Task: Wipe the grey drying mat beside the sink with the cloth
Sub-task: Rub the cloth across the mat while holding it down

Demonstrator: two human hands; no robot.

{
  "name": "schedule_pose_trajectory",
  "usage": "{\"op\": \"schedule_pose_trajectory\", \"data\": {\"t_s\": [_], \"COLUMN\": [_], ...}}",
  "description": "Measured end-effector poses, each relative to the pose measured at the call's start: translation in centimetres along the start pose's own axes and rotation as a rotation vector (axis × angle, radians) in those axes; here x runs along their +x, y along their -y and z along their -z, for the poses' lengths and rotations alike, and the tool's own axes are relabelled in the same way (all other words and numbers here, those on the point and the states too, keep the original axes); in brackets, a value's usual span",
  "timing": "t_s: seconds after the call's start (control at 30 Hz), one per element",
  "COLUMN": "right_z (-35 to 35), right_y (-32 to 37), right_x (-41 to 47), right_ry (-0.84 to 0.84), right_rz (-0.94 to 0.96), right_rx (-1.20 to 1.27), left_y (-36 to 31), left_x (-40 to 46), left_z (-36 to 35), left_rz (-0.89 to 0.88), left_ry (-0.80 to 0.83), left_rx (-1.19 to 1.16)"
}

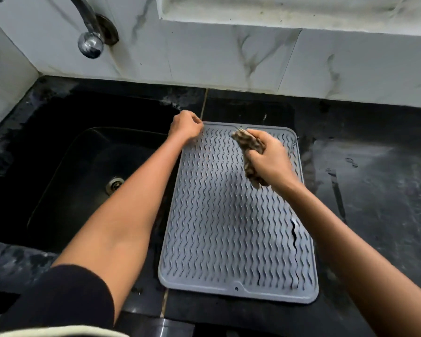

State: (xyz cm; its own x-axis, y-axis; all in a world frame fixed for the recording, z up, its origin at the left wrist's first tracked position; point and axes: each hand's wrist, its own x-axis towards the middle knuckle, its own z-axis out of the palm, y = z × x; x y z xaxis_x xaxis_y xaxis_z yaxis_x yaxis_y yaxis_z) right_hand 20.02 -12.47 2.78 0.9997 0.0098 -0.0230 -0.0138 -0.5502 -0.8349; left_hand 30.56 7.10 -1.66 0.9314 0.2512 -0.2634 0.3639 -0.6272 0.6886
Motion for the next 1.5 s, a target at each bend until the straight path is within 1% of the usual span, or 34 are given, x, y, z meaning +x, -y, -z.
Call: {"op": "schedule_pose_trajectory", "data": {"t_s": [0.13,0.17,0.23,0.3,0.33,0.4,0.47,0.5,0.57,0.67,0.77,0.83,0.87,0.93,1.0,1.03,1.1,1.2,1.27,1.37,1.5], "right_z": [-4.7,-5.8,-8.3,-10.7,-11.8,-13.2,-13.3,-13.0,-12.7,-12.1,-11.3,-10.3,-10.0,-10.3,-11.5,-12.5,-14.2,-15.4,-15.5,-15.2,-14.1], "right_y": [0.8,0.8,0.6,-0.2,-0.7,-1.4,-1.6,-1.7,-1.8,-1.4,-0.8,0.0,0.6,1.0,1.1,0.7,-0.1,-0.1,0.6,0.7,0.8], "right_x": [5.7,7.0,8.9,9.6,9.5,9.3,9.0,8.8,7.4,2.5,-1.3,-0.4,1.0,4.9,8.5,9.6,10.5,10.4,9.3,4.4,-2.4], "right_ry": [0.019,0.031,0.106,0.173,0.162,0.079,0.038,0.036,0.064,0.131,0.276,0.376,0.375,0.277,0.212,0.222,0.206,0.12,0.102,0.144,0.319], "right_rz": [0.037,0.043,0.069,0.104,0.127,0.191,0.259,0.293,0.361,0.402,0.427,0.403,0.399,0.438,0.463,0.451,0.434,0.399,0.385,0.408,0.502], "right_rx": [-0.173,-0.211,-0.305,-0.485,-0.581,-0.691,-0.71,-0.703,-0.671,-0.587,-0.561,-0.49,-0.438,-0.445,-0.614,-0.722,-0.854,-0.823,-0.788,-0.774,-0.698], "left_y": [-0.1,0.0,0.5,1.0,1.1,1.2,1.1,0.9,0.4,-0.6,-1.2,-1.7,-1.9,-2.5,-2.6,-2.4,-2.3,-2.2,-2.5,-2.6,-2.5], "left_x": [2.9,3.5,4.9,6.5,7.2,8.3,8.6,8.9,9.5,9.8,9.9,9.7,9.7,9.5,9.1,9.0,8.8,8.5,8.0,7.8,7.2], "left_z": [0.8,0.8,0.7,0.5,0.5,0.7,1.0,1.0,1.1,1.2,1.3,1.3,1.1,0.8,1.0,1.0,1.1,1.1,0.9,0.9,1.4], "left_rz": [0.178,0.212,0.257,0.293,0.309,0.35,0.369,0.357,0.315,0.288,0.274,0.244,0.221,0.155,0.068,0.021,-0.031,-0.021,-0.026,0.02,0.042], "left_ry": [0.17,0.178,0.171,0.198,0.226,0.311,0.39,0.4,0.388,0.416,0.399,0.408,0.4,0.326,0.193,0.146,0.092,0.057,0.043,0.136,0.168], "left_rx": [-0.072,-0.083,-0.081,-0.055,-0.034,0.027,0.059,0.06,0.06,0.107,0.16,0.211,0.236,0.294,0.392,0.418,0.467,0.45,0.416,0.325,0.246]}}
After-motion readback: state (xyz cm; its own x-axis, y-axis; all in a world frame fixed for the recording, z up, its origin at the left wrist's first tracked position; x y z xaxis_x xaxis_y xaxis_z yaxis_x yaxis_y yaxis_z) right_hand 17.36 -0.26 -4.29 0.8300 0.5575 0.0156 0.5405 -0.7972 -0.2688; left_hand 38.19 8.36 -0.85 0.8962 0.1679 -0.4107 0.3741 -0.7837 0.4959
